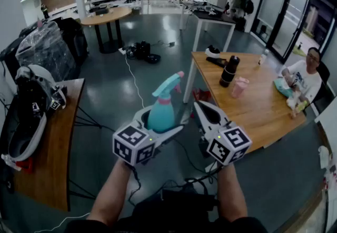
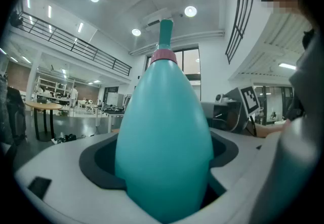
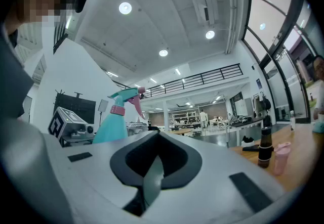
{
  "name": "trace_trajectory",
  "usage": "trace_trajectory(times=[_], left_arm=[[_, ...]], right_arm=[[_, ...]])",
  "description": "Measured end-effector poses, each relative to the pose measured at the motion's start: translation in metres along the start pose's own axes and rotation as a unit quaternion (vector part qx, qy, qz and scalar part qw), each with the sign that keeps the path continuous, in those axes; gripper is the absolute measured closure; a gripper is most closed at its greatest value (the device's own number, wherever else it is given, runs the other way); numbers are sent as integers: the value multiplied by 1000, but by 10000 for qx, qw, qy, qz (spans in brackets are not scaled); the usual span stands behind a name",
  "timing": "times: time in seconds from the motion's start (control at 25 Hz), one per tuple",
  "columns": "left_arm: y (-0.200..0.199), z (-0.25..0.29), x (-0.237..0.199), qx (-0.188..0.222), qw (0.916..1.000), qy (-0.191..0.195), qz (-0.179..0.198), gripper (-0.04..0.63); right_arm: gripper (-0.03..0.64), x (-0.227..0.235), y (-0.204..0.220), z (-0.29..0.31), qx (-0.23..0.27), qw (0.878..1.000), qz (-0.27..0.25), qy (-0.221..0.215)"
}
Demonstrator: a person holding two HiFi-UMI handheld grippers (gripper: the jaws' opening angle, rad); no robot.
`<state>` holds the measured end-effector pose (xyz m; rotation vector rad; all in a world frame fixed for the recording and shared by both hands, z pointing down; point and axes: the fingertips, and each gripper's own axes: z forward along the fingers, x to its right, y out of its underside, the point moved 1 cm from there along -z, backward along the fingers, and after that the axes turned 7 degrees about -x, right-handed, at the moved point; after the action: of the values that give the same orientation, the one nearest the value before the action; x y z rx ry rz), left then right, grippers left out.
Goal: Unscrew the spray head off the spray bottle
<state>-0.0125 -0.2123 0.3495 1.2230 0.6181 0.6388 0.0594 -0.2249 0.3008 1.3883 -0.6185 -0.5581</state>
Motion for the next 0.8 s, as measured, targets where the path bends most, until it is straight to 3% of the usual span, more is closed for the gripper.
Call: trace_trajectory(times=[0.8], left_arm=[[3,8,9,-40,10000,61,-27,149]], right_arm=[[609,5,1,-7,129,9997,172,-62]])
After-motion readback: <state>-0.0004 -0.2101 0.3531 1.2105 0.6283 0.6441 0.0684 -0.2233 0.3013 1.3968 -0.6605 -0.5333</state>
